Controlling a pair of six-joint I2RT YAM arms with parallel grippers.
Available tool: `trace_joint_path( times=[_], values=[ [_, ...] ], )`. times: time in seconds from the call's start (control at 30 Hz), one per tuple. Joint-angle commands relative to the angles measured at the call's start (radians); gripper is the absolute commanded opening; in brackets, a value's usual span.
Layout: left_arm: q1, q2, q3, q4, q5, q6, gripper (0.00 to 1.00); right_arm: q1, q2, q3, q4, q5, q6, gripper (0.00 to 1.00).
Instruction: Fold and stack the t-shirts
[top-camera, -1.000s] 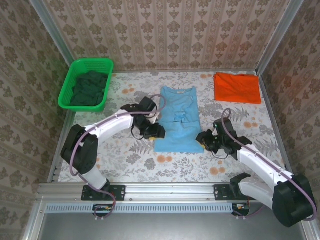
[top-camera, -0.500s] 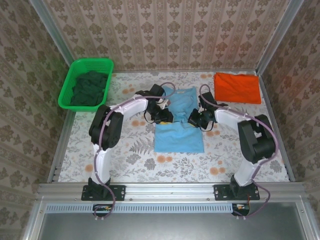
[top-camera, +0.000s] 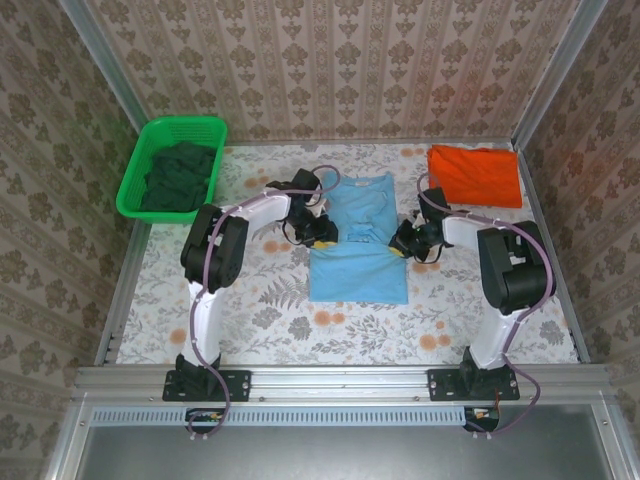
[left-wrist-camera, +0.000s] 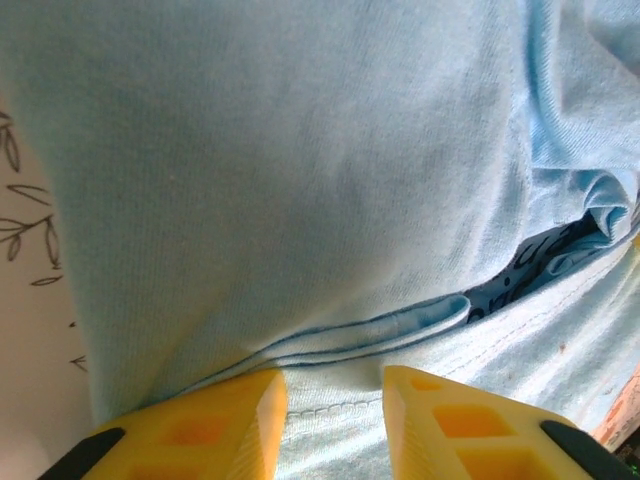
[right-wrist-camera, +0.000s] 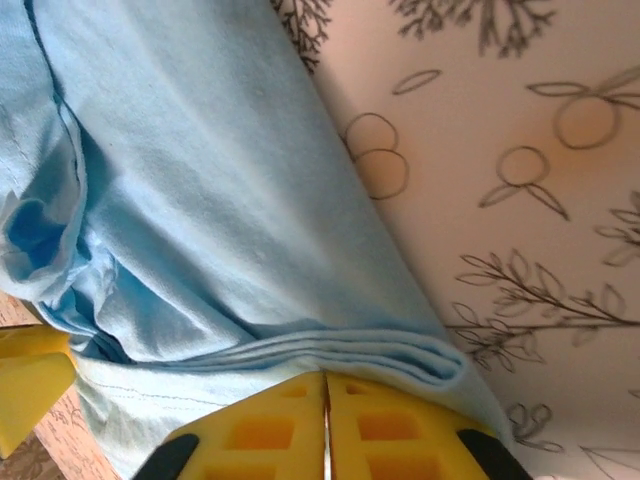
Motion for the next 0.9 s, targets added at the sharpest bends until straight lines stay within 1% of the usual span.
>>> trace_joint_path(
  times=[0.0, 0.1, 0.2, 0.27, 0.33, 0.47, 0.5, 0.63, 0.7, 0.77, 0.87],
  values=[
    [0.021, -0.021, 0.037, -0.058, -0.107, -0.009, 0.40, -0.013, -0.054, -0.028, 0.014, -0.037, 0.044, 0.18],
    [0.021, -0.062, 0.103, -0.076, -0.078, -0.015, 0.50, -0.011, -0.118, -0.026, 0.074, -0.113, 0.087, 0.32],
    [0.024, -0.101, 0.167, -0.086, -0.032, -0.021, 0.64, -0.012, -0.215, -0.026, 0.076, -0.127, 0.092, 0.45],
    [0.030, -0.132, 0.184, -0.104, -0.009, -0.024, 0.69, -0.019, -0.277, -0.039, 0.042, -0.114, 0.075, 0.51],
    [0.041, -0.170, 0.146, -0.112, 0.016, -0.028, 0.71, -0.025, -0.332, -0.070, -0.007, -0.101, 0.046, 0.55],
    [0.055, -0.274, -0.026, -0.147, 0.048, -0.014, 0.72, -0.027, -0.418, -0.176, -0.128, -0.076, -0.038, 0.59],
    [0.055, -0.298, -0.070, -0.153, 0.052, -0.010, 0.71, -0.026, -0.464, -0.203, -0.156, -0.075, -0.051, 0.60],
    [0.049, -0.388, -0.288, -0.169, 0.072, -0.016, 0.63, -0.014, -0.535, -0.305, -0.266, -0.064, -0.118, 0.60],
    [0.040, -0.421, -0.383, -0.145, 0.088, -0.040, 0.60, 0.003, -0.556, -0.344, -0.308, -0.054, -0.133, 0.59],
    [0.030, -0.433, -0.474, -0.087, 0.148, -0.082, 0.58, 0.029, -0.556, -0.385, -0.297, -0.076, -0.128, 0.58],
    [0.014, -0.430, -0.554, -0.017, 0.205, -0.142, 0.53, 0.070, -0.521, -0.413, -0.281, -0.098, -0.114, 0.54]
  ],
)
